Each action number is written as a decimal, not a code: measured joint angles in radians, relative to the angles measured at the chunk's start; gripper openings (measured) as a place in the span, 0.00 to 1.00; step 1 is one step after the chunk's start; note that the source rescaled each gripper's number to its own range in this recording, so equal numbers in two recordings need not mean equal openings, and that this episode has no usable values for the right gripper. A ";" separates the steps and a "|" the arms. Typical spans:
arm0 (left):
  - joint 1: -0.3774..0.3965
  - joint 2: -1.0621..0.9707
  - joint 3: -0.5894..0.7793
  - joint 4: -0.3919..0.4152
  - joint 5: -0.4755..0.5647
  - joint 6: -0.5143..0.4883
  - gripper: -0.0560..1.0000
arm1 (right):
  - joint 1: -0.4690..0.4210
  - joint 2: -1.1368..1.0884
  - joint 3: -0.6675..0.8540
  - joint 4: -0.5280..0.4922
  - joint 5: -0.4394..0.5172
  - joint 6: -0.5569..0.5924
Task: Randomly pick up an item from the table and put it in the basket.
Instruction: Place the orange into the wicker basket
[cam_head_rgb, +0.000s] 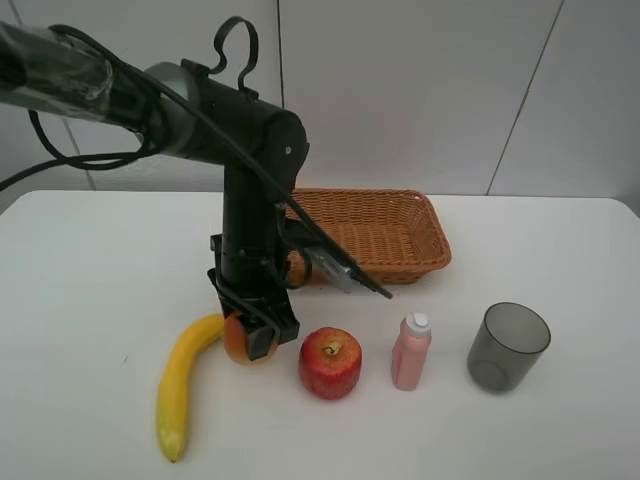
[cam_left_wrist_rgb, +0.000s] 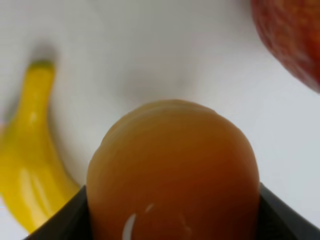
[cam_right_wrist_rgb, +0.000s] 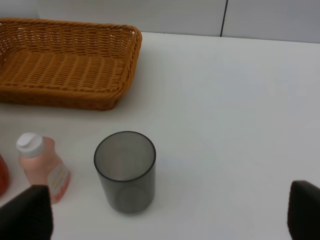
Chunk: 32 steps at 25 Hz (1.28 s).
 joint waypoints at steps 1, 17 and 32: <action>0.000 -0.007 -0.022 0.005 0.002 -0.006 0.05 | 0.000 0.000 0.000 0.000 0.000 0.000; 0.000 -0.039 -0.330 0.139 0.008 -0.051 0.05 | 0.000 0.000 0.000 0.000 0.000 0.000; 0.032 0.021 -0.347 0.229 -0.376 -0.051 0.05 | 0.000 0.000 0.000 0.000 0.000 0.000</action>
